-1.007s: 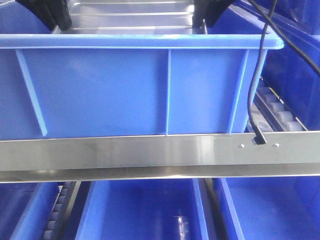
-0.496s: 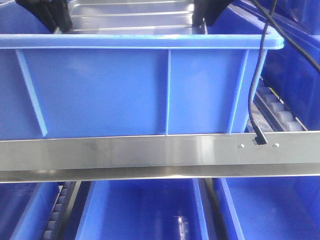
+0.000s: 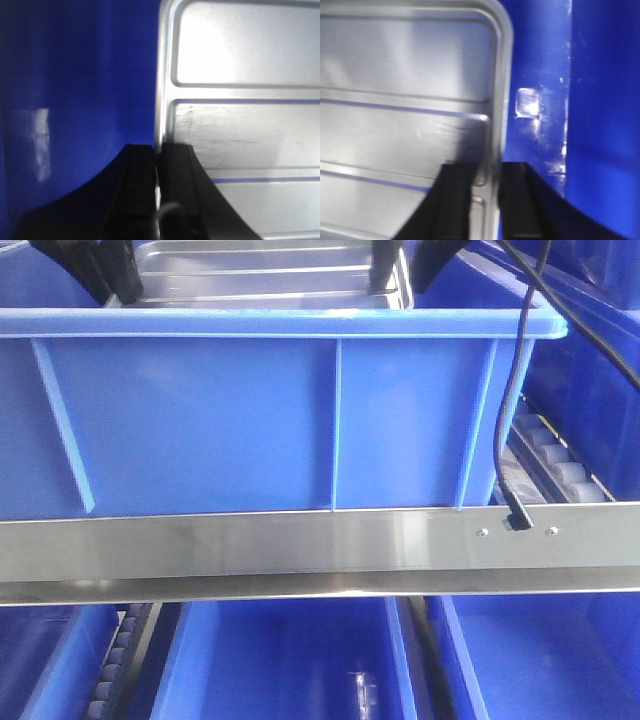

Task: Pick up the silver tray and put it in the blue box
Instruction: 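Open both grippers and raise them out of the crate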

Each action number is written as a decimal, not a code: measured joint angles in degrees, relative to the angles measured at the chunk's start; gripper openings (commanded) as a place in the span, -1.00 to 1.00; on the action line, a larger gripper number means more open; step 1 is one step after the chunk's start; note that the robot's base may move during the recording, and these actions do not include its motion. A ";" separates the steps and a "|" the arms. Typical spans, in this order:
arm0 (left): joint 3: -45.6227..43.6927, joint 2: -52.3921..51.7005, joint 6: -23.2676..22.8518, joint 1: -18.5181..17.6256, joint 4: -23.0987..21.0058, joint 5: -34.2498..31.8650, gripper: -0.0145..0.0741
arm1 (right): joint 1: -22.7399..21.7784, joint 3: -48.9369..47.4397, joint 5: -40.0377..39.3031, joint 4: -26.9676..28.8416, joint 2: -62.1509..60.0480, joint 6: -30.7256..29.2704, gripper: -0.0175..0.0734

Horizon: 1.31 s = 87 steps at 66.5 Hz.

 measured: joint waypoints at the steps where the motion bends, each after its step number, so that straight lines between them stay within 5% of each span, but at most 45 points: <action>1: 0.00 0.00 0.00 0.00 -0.12 0.00 -0.70 | 0.00 -0.10 0.00 0.00 0.00 0.00 0.20; 10: 0.00 0.00 0.00 0.09 -0.34 0.95 -0.64 | 0.00 -0.10 -0.05 0.62 0.00 0.00 0.21; 22: 0.00 0.00 0.00 0.09 -0.57 1.41 0.05 | 0.22 -0.10 -0.78 1.29 0.00 -0.13 0.23; 26: -0.04 0.00 0.00 0.09 -0.57 1.30 0.10 | 0.34 -0.10 -1.35 1.86 0.00 -0.13 0.27; 47: -0.13 0.00 0.00 -0.25 3.64 1.30 0.03 | -0.40 -0.43 -1.97 2.54 0.00 -0.13 0.40; 51: -0.13 0.00 0.00 -0.25 3.74 1.30 -0.11 | -0.62 -0.43 -1.97 2.54 0.00 -0.13 0.37; 60: -0.13 0.00 0.00 -0.25 3.74 1.30 -0.73 | -0.62 -0.43 -2.00 2.54 0.00 -0.24 -0.05; 68: -0.13 0.00 0.00 -0.25 3.74 0.63 -0.68 | -0.62 -0.43 -2.00 2.54 0.00 -0.24 -0.52; 87: -0.13 -0.25 0.00 -0.25 1.28 -0.75 -0.68 | -0.24 -0.43 -2.79 2.54 0.00 -2.16 -0.49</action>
